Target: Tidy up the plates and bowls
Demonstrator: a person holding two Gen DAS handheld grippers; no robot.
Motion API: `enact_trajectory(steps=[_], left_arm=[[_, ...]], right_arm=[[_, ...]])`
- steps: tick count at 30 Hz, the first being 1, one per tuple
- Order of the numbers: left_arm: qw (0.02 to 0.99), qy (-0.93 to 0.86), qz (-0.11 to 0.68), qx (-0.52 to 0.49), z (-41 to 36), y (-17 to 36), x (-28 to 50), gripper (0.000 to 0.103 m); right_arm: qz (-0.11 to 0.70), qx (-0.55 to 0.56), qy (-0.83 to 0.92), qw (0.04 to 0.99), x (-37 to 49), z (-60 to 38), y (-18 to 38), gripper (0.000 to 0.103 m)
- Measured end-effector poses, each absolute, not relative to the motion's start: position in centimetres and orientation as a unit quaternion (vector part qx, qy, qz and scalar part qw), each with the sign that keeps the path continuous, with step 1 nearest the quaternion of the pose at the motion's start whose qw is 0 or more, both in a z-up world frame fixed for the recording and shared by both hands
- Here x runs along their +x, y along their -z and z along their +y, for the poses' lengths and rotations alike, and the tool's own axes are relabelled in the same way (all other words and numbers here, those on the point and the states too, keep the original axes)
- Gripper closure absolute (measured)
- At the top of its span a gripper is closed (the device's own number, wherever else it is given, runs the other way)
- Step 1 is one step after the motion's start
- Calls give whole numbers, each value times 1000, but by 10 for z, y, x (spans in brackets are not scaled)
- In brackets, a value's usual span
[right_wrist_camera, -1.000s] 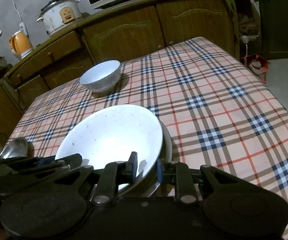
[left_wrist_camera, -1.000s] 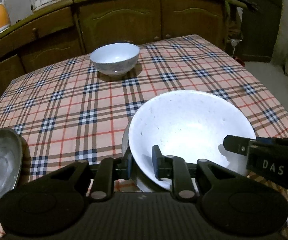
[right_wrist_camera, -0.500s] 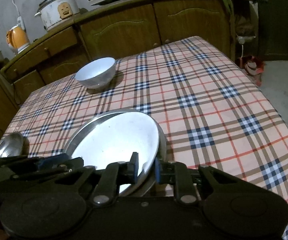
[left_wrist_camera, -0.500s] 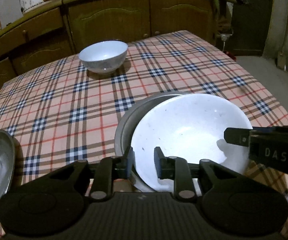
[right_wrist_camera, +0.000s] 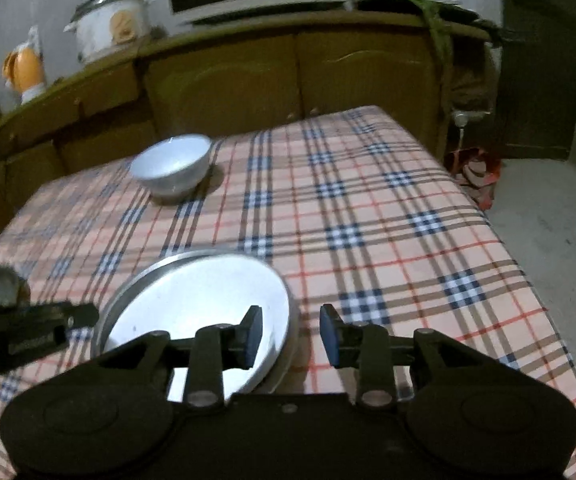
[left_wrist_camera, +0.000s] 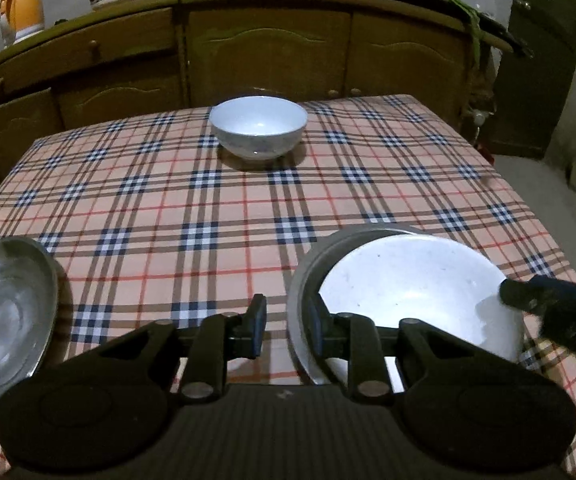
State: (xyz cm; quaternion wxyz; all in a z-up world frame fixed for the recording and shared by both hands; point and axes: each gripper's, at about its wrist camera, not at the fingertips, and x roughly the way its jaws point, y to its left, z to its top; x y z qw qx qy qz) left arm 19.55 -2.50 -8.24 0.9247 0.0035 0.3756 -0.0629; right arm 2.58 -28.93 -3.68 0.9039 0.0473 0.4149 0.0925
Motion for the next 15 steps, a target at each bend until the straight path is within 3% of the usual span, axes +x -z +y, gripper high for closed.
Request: enact_trajectory(steps=[15], left_arm=[[926,60,371,-12,-15,77,198,77]], right_arm=[[420,30,-80,903,25,-276,47,64]])
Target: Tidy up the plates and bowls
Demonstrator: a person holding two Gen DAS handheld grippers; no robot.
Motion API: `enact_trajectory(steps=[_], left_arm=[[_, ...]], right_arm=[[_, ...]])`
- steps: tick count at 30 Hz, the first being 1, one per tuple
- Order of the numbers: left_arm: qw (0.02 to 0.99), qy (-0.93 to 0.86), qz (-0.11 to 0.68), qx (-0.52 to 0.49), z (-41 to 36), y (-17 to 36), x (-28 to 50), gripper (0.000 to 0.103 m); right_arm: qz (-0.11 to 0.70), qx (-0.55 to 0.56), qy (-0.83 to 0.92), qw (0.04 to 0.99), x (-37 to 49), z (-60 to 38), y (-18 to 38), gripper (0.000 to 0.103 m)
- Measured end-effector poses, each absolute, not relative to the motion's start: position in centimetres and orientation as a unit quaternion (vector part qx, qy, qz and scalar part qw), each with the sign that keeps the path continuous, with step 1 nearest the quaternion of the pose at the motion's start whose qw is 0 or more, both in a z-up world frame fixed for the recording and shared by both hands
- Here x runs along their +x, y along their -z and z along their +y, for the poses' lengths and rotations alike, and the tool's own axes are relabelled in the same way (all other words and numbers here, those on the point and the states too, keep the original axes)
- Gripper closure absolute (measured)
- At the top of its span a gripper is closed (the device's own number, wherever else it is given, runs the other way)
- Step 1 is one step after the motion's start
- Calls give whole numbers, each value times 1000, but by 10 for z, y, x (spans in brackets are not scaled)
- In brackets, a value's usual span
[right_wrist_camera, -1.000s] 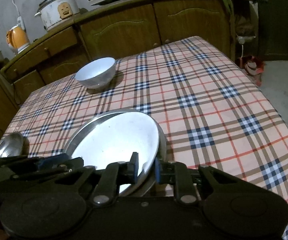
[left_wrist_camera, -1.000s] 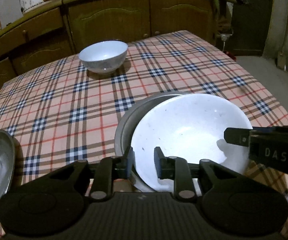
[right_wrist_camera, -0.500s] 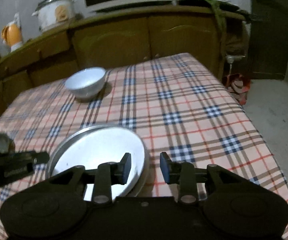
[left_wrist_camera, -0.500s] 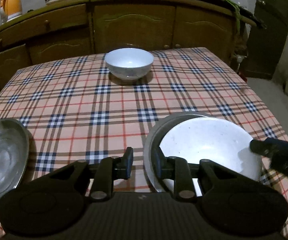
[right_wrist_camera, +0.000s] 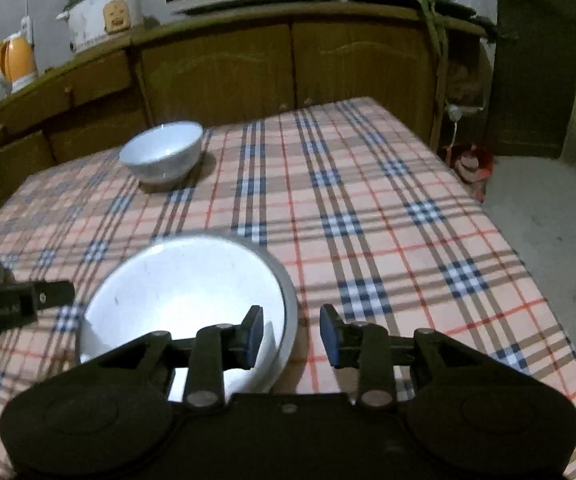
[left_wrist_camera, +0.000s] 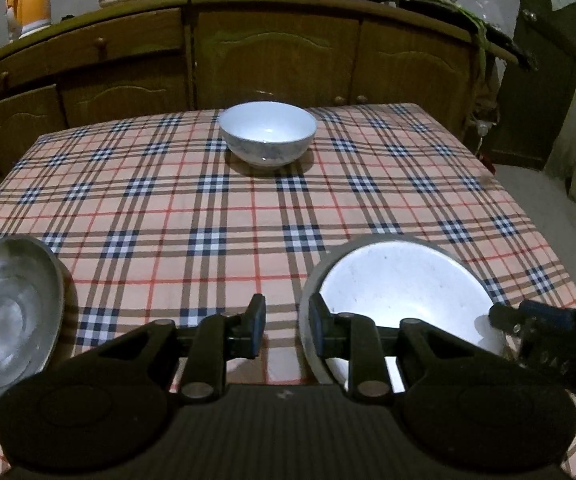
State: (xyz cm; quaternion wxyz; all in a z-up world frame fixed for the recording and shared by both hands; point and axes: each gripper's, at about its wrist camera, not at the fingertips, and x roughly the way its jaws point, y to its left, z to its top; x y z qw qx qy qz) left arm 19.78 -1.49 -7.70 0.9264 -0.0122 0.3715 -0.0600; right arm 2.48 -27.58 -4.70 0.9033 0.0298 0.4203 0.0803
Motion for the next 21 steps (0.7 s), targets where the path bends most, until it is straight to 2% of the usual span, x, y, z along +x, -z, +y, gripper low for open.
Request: enact_trajectory(steps=[10,13,21], left_arm=[[932,38,360,-7,-3,63,215,70],[934,30,355,-7,3,58,221,67],[937,17,348,-3,15,49,244,65]], right_arm=[[395,58,-141,906,49,-257,18,62],[396,69,-158,902,58,-249,13,55],[395,65,-177,899,83,-231,4,53]])
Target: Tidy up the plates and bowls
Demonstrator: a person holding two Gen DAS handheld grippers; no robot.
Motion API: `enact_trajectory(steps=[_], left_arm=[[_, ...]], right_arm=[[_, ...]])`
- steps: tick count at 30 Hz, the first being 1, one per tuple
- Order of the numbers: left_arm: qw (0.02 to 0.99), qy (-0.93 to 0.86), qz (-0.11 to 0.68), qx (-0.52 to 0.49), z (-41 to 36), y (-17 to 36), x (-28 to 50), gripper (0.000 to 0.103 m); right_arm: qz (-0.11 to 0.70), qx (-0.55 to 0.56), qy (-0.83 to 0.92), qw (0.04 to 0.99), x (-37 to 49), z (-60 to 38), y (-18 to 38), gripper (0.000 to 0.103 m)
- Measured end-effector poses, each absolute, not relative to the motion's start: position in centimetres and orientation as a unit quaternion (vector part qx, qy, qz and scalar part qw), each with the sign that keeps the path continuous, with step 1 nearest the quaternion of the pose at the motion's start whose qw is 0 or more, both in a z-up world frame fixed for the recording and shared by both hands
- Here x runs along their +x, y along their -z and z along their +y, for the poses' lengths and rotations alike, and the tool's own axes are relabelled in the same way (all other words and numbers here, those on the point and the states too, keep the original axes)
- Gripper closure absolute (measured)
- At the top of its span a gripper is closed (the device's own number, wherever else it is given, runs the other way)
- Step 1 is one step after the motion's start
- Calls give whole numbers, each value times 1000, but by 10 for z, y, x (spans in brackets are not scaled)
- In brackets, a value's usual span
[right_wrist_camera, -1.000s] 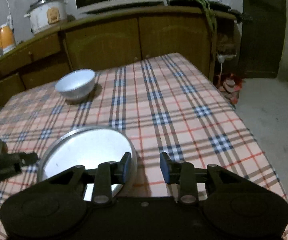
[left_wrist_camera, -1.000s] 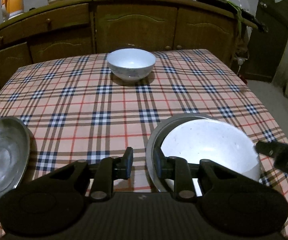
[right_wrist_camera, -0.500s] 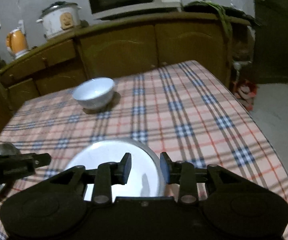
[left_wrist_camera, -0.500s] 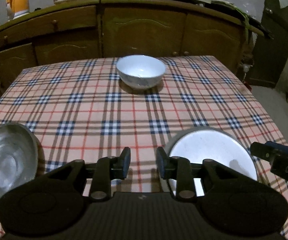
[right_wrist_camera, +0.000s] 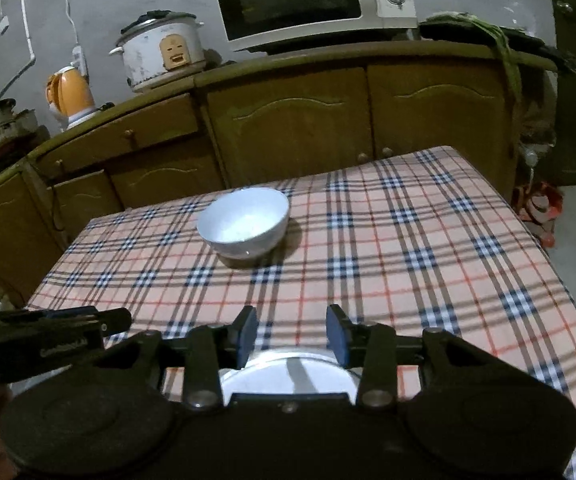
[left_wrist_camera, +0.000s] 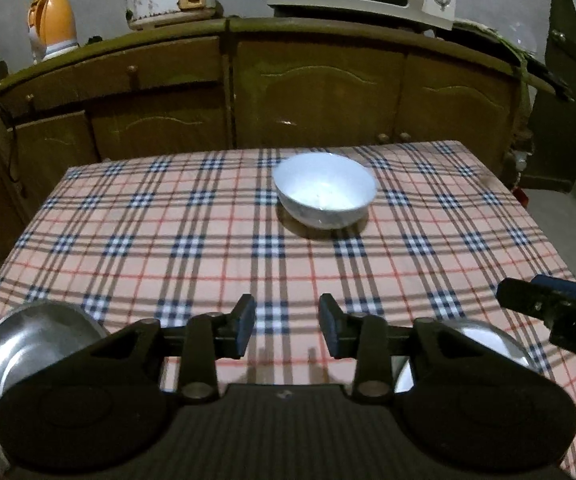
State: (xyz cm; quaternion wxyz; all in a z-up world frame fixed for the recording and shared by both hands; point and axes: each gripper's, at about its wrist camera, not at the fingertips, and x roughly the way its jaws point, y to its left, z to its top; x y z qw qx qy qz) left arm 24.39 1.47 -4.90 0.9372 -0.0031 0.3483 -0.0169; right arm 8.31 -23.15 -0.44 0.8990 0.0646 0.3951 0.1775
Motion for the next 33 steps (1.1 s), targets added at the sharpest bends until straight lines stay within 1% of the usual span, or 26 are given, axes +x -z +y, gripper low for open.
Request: enact_trajectory(steps=[6,8,14,19,22,28,31,32,33], left_arm=[[936,13,351,-1,20,51,268,64],[936,9,353,-3,23,52,280,64],[934,-6,358,-5,34,56,327,62],[931,-2,364,-12,37,65,373,61],[934,0,357,5,31,69,396,61],[930,8,367,23,25,87,436,61],[923,17,384,17,26,98,451,68],[922,26,386,14,26,101,453,73],[922,34,386,11,26,103,456,80]], right_arm=[[402,59,-191,894,109,-219,7,52],[404,61,-195,892,121,-216,9,49],[414,75,-201,885,167,-201,23,49],[434,92,-198,874,212,-180,45,49],[448,105,-191,867,236,-170,63,49],[475,106,-185,853,270,-152,98,49],[490,118,-182,844,278,-149,114,49],[495,124,-184,840,280,-148,119,54],[498,127,-185,838,281,-147,122,58]])
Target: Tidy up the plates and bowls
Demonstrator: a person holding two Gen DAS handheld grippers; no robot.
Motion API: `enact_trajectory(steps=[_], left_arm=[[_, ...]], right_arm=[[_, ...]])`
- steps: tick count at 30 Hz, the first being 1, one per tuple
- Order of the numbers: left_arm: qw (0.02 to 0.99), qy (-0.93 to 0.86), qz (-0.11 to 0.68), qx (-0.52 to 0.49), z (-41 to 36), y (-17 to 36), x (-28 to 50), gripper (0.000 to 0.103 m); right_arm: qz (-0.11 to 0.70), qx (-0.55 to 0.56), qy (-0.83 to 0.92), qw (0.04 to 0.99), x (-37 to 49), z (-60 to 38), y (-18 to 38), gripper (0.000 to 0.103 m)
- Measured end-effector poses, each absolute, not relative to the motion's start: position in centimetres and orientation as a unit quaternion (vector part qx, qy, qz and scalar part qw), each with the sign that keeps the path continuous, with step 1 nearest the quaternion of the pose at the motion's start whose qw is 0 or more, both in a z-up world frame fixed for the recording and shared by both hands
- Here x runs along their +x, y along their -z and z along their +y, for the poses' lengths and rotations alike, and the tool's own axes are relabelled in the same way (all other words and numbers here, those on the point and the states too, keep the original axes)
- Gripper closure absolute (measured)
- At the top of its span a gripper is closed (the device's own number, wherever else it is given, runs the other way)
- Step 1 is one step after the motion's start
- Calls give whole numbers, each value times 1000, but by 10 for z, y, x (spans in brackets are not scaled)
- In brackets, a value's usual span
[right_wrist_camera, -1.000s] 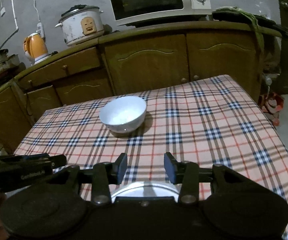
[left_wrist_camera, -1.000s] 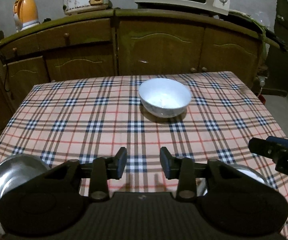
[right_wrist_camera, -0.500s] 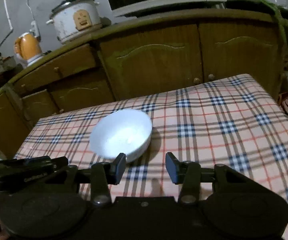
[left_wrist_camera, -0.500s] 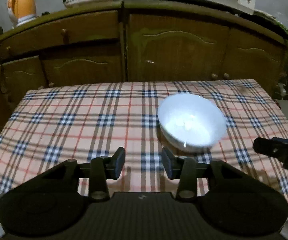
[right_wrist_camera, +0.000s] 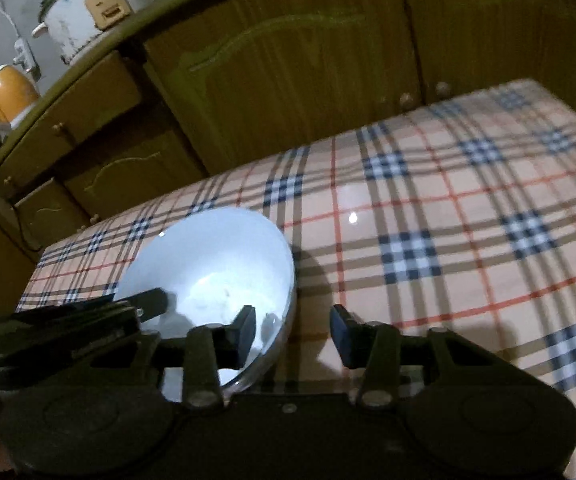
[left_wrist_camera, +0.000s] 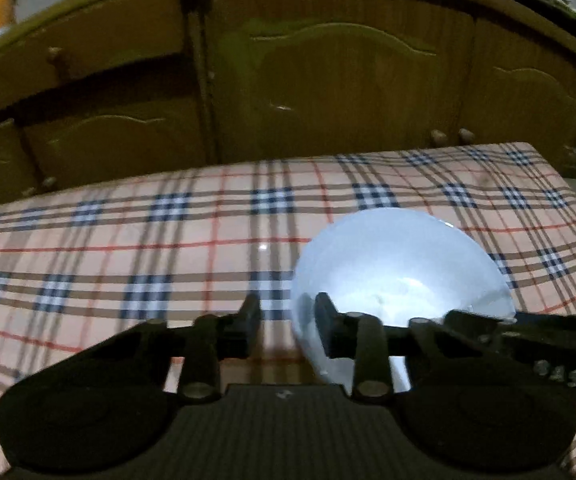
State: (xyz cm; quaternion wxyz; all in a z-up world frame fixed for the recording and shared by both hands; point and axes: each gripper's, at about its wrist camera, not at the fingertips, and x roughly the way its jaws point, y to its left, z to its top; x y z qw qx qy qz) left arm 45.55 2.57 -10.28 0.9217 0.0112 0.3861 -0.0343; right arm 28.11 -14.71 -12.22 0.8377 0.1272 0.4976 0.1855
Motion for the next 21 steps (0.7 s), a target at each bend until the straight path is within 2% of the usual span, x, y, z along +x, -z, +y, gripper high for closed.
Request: enact_trajectory(steps=[1,2,10,21], left_arm=[[921,45,386,5,26,104,455,85],[922,46,386,-1,25,105,454,86],[924,55,378,-1,21,90,424,91],[941,62,332,6,-4,33,342,91]], right_arm=[[497,131,-194,835,281,-146,125,72],[494,138,-202,834,280,-144,125,76],[492,125,-184,842,258,-148,111,80],[444,106,-183,871,195,-187,31,80]])
